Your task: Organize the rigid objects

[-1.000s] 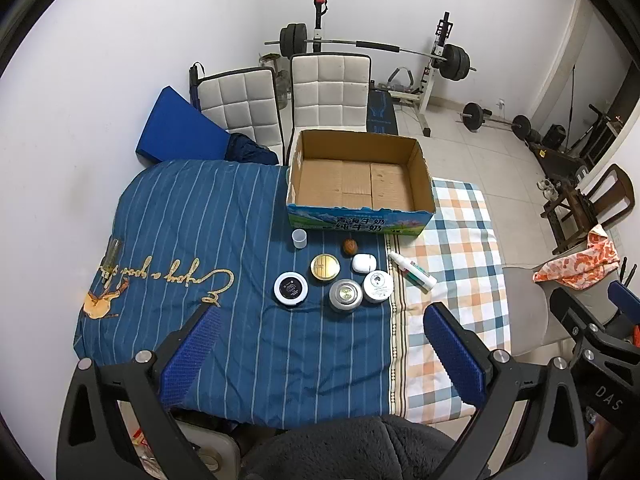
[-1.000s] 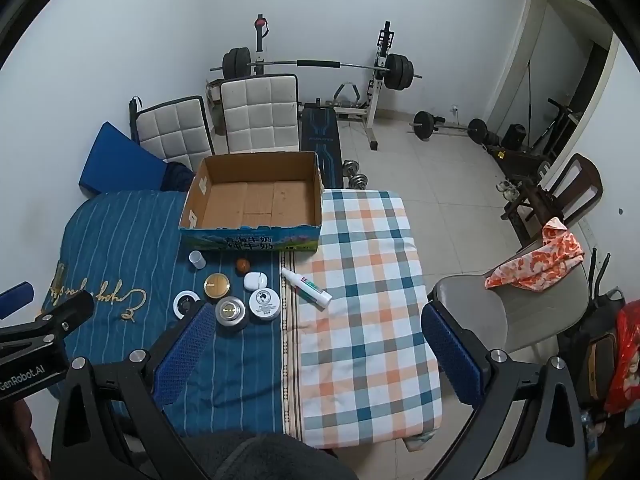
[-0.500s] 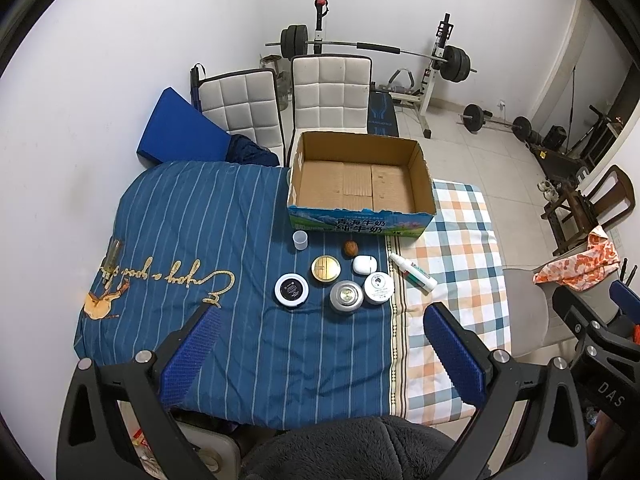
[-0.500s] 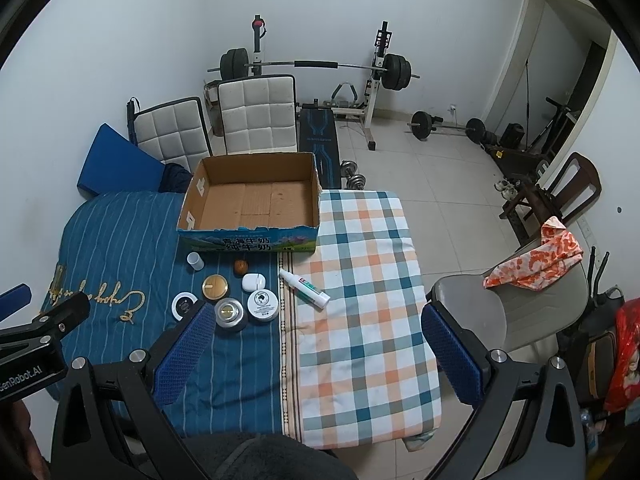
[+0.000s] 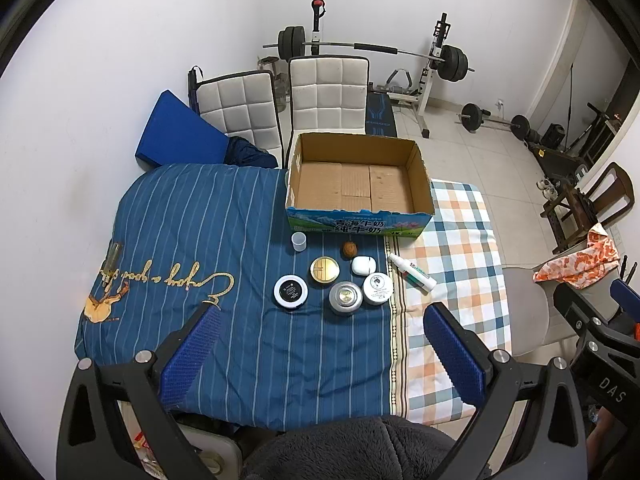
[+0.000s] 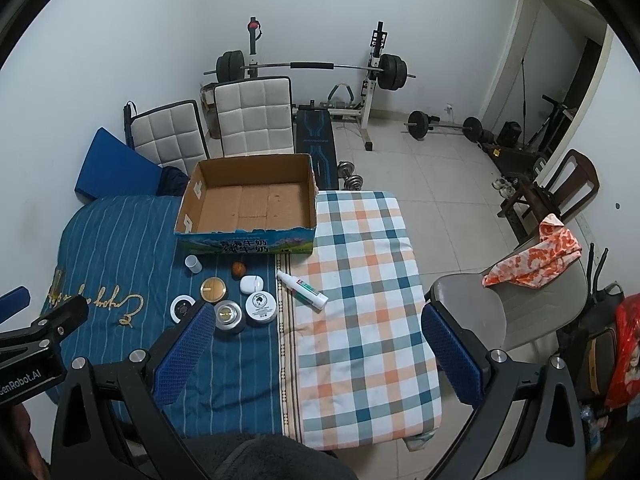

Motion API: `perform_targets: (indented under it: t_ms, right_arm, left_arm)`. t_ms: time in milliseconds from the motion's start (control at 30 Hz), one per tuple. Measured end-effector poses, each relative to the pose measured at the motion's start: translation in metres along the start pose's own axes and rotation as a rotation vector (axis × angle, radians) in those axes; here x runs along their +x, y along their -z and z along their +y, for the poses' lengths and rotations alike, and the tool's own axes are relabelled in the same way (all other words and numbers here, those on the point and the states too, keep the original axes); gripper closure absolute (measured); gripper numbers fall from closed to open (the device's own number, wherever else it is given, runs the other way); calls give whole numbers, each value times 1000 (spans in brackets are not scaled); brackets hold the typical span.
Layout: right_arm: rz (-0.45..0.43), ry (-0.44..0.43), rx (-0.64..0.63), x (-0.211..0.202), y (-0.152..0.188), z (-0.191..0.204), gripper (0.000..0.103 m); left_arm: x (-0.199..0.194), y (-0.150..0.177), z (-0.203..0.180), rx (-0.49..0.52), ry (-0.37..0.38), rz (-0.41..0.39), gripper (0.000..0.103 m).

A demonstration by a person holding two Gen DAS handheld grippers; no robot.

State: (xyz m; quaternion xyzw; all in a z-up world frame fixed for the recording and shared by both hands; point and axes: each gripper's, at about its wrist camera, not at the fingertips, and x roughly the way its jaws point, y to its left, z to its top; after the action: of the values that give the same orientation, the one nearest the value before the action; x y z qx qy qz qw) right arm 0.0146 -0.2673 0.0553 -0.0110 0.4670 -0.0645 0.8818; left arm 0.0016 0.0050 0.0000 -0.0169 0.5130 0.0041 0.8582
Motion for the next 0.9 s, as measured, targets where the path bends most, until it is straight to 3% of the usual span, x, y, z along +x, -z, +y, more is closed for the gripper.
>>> perform_targets:
  t_ms: [900]
  right_arm:
    - [-12, 11, -1, -2, 1, -2, 0]
  left_arm:
    - [-2, -10, -4, 7, -7, -5, 0]
